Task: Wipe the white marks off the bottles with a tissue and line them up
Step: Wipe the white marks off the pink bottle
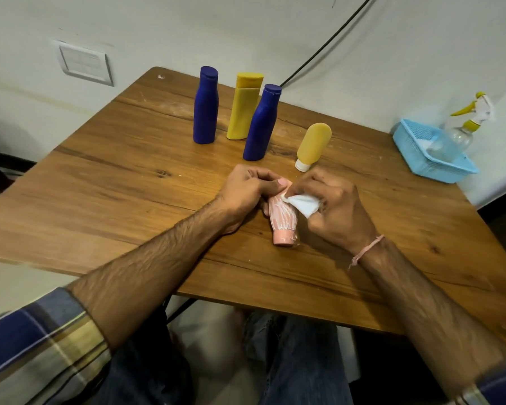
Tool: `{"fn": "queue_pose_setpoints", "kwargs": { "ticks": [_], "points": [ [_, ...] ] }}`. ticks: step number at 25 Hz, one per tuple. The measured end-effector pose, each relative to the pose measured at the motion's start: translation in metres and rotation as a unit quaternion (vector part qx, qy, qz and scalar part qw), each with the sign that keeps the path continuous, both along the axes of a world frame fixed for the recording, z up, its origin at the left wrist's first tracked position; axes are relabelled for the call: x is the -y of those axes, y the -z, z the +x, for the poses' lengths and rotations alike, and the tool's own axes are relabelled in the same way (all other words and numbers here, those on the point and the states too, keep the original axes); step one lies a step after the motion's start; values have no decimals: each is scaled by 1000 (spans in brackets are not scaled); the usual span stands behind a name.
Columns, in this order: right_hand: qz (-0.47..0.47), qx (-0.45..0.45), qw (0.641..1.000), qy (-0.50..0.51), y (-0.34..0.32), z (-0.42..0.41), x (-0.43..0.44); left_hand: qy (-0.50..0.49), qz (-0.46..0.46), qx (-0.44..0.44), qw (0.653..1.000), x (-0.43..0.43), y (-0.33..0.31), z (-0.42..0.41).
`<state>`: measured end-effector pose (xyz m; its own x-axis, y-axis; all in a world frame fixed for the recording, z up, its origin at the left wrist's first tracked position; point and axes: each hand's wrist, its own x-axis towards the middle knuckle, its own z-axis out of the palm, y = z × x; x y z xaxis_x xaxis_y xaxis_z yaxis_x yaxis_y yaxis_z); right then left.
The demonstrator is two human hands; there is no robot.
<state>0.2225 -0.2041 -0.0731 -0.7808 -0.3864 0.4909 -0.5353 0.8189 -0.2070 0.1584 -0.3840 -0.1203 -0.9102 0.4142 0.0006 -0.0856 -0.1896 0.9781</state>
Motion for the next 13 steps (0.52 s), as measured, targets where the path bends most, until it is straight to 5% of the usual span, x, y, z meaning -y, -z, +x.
{"fn": "queue_pose_setpoints", "kwargs": {
  "ticks": [13],
  "points": [
    [110, 30, 992, -45, -20, -2, -2, -8, -21, 5, 1000, 2, -1, -1]
  ]
}}
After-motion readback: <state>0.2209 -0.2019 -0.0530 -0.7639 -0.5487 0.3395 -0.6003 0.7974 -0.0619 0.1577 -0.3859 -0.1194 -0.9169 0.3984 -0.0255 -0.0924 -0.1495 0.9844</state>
